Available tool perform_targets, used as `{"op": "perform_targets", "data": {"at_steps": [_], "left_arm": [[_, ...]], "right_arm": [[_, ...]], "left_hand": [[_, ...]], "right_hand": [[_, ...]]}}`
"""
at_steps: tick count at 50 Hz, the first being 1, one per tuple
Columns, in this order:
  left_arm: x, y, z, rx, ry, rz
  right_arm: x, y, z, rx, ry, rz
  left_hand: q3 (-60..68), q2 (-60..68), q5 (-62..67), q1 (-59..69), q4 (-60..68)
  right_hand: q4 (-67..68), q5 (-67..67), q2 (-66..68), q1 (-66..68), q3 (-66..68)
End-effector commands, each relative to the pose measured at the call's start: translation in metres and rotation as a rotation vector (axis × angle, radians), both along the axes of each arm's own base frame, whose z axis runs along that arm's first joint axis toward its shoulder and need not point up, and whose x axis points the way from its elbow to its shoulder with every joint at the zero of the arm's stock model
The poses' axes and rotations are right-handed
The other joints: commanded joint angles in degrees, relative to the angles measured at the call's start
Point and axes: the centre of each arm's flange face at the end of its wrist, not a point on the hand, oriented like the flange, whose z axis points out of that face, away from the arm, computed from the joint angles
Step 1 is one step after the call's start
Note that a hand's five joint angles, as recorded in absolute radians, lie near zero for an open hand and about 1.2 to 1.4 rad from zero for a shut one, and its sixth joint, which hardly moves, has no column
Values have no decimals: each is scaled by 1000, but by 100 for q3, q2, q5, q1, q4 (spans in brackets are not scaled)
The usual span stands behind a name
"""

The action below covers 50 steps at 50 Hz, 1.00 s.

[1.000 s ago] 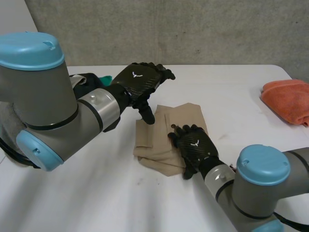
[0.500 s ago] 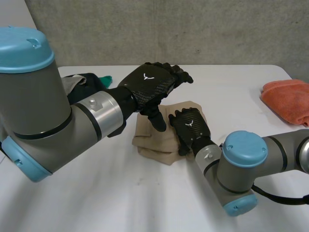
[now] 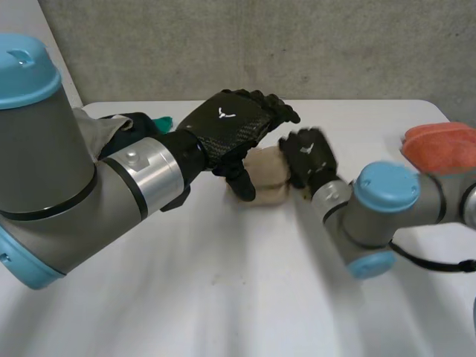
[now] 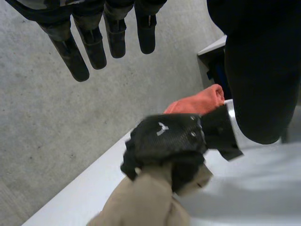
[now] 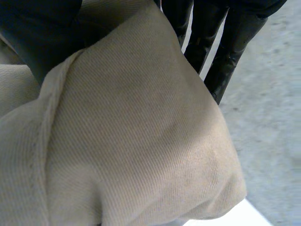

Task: Fold the laundry.

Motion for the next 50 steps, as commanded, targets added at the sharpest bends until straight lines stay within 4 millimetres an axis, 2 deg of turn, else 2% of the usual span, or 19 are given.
{"op": "perform_targets", "data": {"at_steps": [1,4,8,11,12,15,16,19,20,23,24,27,28,34,35,38,39,43,50], "left_arm": [[6,4,15,-34,25,7],[7,5,20,-45,32,10],[10,4,24,-54,40,19],[11,4,26,-59,43,23],[11,4,26,-59,43,24],[11,4,26,-59,45,24],[11,5,26,-58,45,23],[11,4,26,-55,49,23],[10,4,26,-54,48,23],[10,4,25,-51,46,23],[10,3,23,-47,43,24],[8,4,21,-45,40,21],[8,3,21,-44,39,23],[8,2,19,-40,37,23],[7,2,17,-37,35,23],[7,1,15,-32,31,24],[7,1,15,-32,31,24],[7,1,14,-29,29,24],[6,1,14,-26,30,23]], "right_arm": [[-42,-67,58,-158,-73,-84],[-62,-88,73,-200,-88,-108],[-96,-124,107,-281,-159,-111],[-117,-140,120,-304,-207,-114],[-134,-152,128,-317,-239,-121],[-161,-168,138,-334,-284,-127],[-175,-177,139,-340,-309,-126],[-197,-191,139,-363,-338,-126],[-216,-200,139,-381,-346,-142],[-242,-212,130,-391,-344,-163],[-257,-218,120,-389,-337,-173],[-278,-225,105,-381,-320,-181],[-292,-229,94,-371,-305,-184],[-331,-232,47,-276,-267,-159],[-343,-232,37,-258,-257,-161],[-357,-229,27,-236,-244,-163],[-368,-226,19,-217,-241,-173],[-383,-217,4,-186,-224,-167],[-384,-209,-18,-135,-212,-120]], "left_hand": [[11,58,99,60,68],[-6,42,83,43,51],[-6,42,83,43,51],[-6,42,83,43,51],[-6,42,83,43,51],[-6,42,83,43,51],[-6,42,83,43,51],[-6,42,83,43,51],[-6,42,83,43,51],[-6,42,83,43,51],[-6,42,83,43,51],[-6,42,83,43,51],[-6,42,83,43,51],[-6,42,83,43,51],[-6,42,83,43,51],[11,58,99,60,68],[11,58,99,60,68],[11,58,99,60,68],[11,58,99,60,68]], "right_hand": [[1357,2102,1320,3094,1560],[1357,2102,1320,3094,1560],[1357,2102,1320,3094,1560],[1357,2102,1320,3094,1560],[1357,2102,1320,3094,1560],[1357,2102,1320,3094,1560],[1357,2102,1320,3094,1560],[1357,2102,1320,3094,1560],[1357,2102,1320,3094,1560],[1357,2102,1320,3094,1560],[1357,2102,1320,3094,1560],[1357,2102,1320,3094,1560],[1357,2102,1320,3094,1560],[1357,2102,1320,3094,1560],[1357,2102,1320,3094,1560],[1357,2102,1320,3094,1560],[1357,2102,1320,3094,1560],[1357,2102,1320,3094,1560],[1357,2102,1320,3094,1560]]}}
